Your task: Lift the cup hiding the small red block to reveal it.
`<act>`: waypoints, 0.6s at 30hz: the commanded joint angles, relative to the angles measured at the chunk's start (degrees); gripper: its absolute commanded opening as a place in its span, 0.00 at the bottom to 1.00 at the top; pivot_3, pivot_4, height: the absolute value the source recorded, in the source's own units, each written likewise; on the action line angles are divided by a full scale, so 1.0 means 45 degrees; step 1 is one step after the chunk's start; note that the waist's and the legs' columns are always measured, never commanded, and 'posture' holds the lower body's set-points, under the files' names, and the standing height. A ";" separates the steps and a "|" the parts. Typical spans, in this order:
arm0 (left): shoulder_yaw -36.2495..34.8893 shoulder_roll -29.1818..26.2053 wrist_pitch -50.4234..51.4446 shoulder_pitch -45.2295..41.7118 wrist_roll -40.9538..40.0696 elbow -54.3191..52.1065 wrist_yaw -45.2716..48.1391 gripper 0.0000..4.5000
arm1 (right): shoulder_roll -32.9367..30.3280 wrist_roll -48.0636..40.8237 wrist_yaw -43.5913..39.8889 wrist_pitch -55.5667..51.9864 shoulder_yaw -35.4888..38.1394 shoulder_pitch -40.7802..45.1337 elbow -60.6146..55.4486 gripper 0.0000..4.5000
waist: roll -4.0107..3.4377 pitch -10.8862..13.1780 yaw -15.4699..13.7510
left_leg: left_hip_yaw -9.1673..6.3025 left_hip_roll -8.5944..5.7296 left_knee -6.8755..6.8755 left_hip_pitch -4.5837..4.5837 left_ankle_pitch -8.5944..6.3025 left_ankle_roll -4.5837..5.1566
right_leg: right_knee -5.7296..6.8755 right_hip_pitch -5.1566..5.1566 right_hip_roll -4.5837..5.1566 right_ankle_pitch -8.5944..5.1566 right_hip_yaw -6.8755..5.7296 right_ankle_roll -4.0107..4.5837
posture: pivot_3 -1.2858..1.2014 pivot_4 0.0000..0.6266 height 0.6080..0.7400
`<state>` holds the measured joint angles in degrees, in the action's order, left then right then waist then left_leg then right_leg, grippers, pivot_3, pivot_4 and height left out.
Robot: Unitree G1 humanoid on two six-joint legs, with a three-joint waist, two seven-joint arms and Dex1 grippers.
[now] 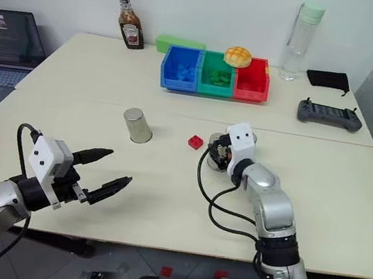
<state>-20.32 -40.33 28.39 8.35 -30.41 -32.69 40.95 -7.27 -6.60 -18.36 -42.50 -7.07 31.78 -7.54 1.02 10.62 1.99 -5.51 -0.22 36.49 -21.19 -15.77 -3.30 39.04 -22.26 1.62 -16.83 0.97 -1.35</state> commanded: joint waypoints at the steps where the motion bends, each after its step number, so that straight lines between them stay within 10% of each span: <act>1: -0.0095 -0.0081 -0.0084 -0.0087 -0.0132 -0.0083 0.0058 1.00 | -0.0079 0.0196 0.0167 0.0817 -0.0040 -0.0280 -0.0052 0.56 | 0.0000 0.0000 -0.0005 | 0.0000 -0.0001 0.0000 0.0000 0.0000 0.0000 | -0.0001 0.0001 0.0000 0.0000 -0.0001 0.0000 | 0.52 0.24 1.00; 7: -0.0112 -0.0101 -0.0075 -0.0136 -0.0140 -0.0056 0.0062 1.00 | -0.0062 0.0141 0.0240 0.1064 0.0014 -0.0582 0.0149 0.56 | 0.0000 0.0000 -0.0005 | 0.0001 0.0001 0.0001 0.0001 0.0000 0.0000 | -0.0002 0.0001 0.0000 0.0000 0.0001 0.0000 | 0.52 0.24 1.00; 15: -0.0150 -0.0105 -0.0032 -0.0248 -0.0165 0.0043 0.0036 1.00 | -0.0189 -0.0421 -0.0015 0.0851 0.0474 -0.0876 -0.0588 0.99 | 0.0000 0.0000 -0.0010 | 0.0003 0.0000 0.0001 0.0001 0.0000 0.0000 | -0.0002 0.0003 -0.0001 0.0000 0.0001 0.0000 | 0.52 0.24 1.00; 18: -0.0277 -0.0271 -0.0115 -0.0268 0.0146 0.0167 -0.0064 1.00 | -0.0565 -0.0786 -0.0251 0.0363 0.0734 -0.0860 -0.1565 0.99 | 0.0000 0.0000 -0.0013 | -0.0003 0.0001 0.0001 0.0000 0.0000 0.0000 | -0.0002 0.0003 -0.0001 0.0000 -0.0001 -0.0001 | 0.52 0.24 1.00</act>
<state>-20.39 -40.34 28.42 7.56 -30.37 -31.44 40.89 -8.81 -8.17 -18.49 -39.80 -5.52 27.45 -8.85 1.02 10.62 1.93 -5.53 -0.21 36.49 -21.19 -15.77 -3.30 39.03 -22.25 1.61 -16.83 0.97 -1.35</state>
